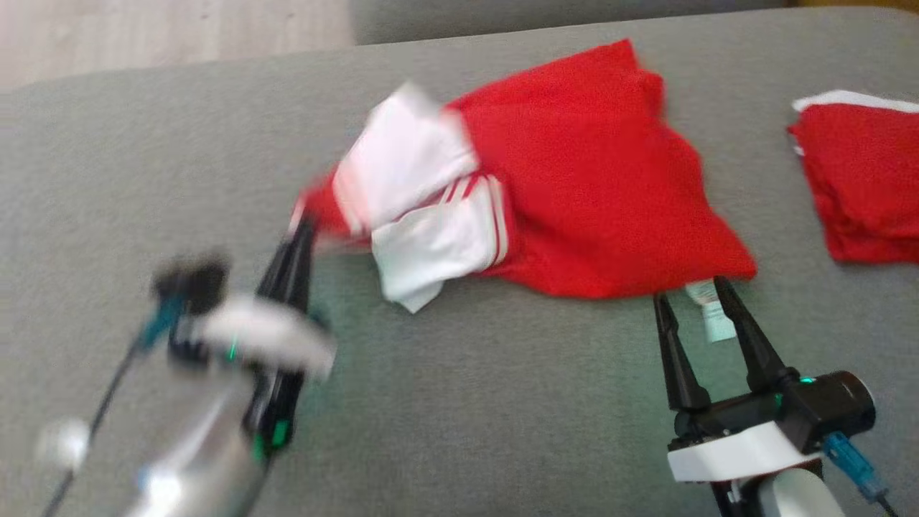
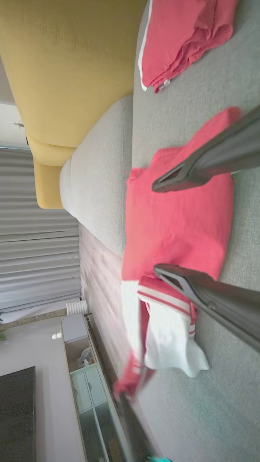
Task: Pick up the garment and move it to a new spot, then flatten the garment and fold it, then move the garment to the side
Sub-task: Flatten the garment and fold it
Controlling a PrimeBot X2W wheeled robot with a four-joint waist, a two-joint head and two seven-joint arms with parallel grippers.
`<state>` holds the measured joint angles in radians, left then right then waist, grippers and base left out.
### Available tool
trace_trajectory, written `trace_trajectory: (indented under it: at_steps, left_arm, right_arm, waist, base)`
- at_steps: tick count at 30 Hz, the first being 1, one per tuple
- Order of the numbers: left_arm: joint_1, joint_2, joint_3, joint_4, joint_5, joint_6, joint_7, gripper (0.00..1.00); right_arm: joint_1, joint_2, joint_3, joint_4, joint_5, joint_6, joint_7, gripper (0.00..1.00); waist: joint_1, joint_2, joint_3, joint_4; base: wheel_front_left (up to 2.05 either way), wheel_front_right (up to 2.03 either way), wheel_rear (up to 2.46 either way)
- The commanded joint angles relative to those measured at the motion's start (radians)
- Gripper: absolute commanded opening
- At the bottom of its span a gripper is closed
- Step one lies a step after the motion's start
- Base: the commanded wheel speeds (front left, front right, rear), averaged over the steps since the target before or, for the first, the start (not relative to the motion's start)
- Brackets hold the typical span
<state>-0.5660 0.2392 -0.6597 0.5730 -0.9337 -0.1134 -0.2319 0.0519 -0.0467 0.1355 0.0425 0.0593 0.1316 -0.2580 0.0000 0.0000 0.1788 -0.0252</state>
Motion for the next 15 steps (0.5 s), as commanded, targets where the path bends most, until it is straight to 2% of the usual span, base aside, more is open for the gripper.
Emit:
trace_trajectory:
  at_steps: [1,5,8,9,10,11,12,15]
  left_arm:
    - [0.027,0.026,0.073,-0.026,-0.018,0.009,-0.025,0.00]
    - [0.194,0.019,0.161,-0.038,-0.017,0.008,-0.029,0.00]
    - [0.248,0.009,0.204,-0.057,0.009,0.005,-0.029,0.01]
    - [0.269,0.002,0.222,-0.065,0.022,0.004,-0.029,0.13]
    - [0.286,-0.003,0.237,-0.072,0.037,0.003,-0.029,0.36]
    - [0.298,-0.005,0.253,-0.079,0.056,0.004,-0.030,0.90]
    - [0.306,-0.006,0.270,-0.087,0.076,0.007,-0.030,1.00]
    - [0.317,0.003,0.326,-0.130,0.161,0.032,-0.030,1.00]
  right_arm:
    - [-0.015,-0.018,0.013,-0.036,-0.009,-0.001,-0.004,1.00]
    - [0.004,-0.028,-0.008,-0.039,-0.013,-0.001,-0.004,1.00]
    - [0.018,-0.030,-0.015,-0.039,-0.016,-0.001,-0.004,1.00]
    - [0.024,-0.032,-0.016,-0.038,-0.017,-0.001,-0.004,1.00]
    - [0.030,-0.033,-0.016,-0.037,-0.018,-0.001,-0.004,1.00]
    - [0.035,-0.034,-0.014,-0.036,-0.019,-0.001,-0.004,1.00]
    - [0.039,-0.035,-0.013,-0.035,-0.020,-0.001,-0.004,1.00]
    - [0.041,-0.036,-0.007,-0.033,-0.022,-0.001,-0.004,1.00]
  waist:
    - [0.0000,0.0000,0.013,0.032]
    - [0.0000,0.0000,0.012,0.056]
    - [0.0000,0.0000,0.009,0.068]
    - [0.0000,0.0000,0.006,0.072]
    - [0.0000,0.0000,0.002,0.077]
    - [0.0000,0.0000,-0.001,0.081]
    - [0.0000,0.0000,-0.006,0.083]
    - [0.0000,0.0000,-0.015,0.085]
  base:
    - [0.00,0.00,0.00]
    - [0.00,0.00,0.00]
    - [0.00,0.00,0.00]
    - [0.00,0.00,0.00]
    - [0.00,0.00,0.00]
    - [0.00,0.00,0.00]
    - [0.00,0.00,0.00]
    - [0.00,0.00,0.00]
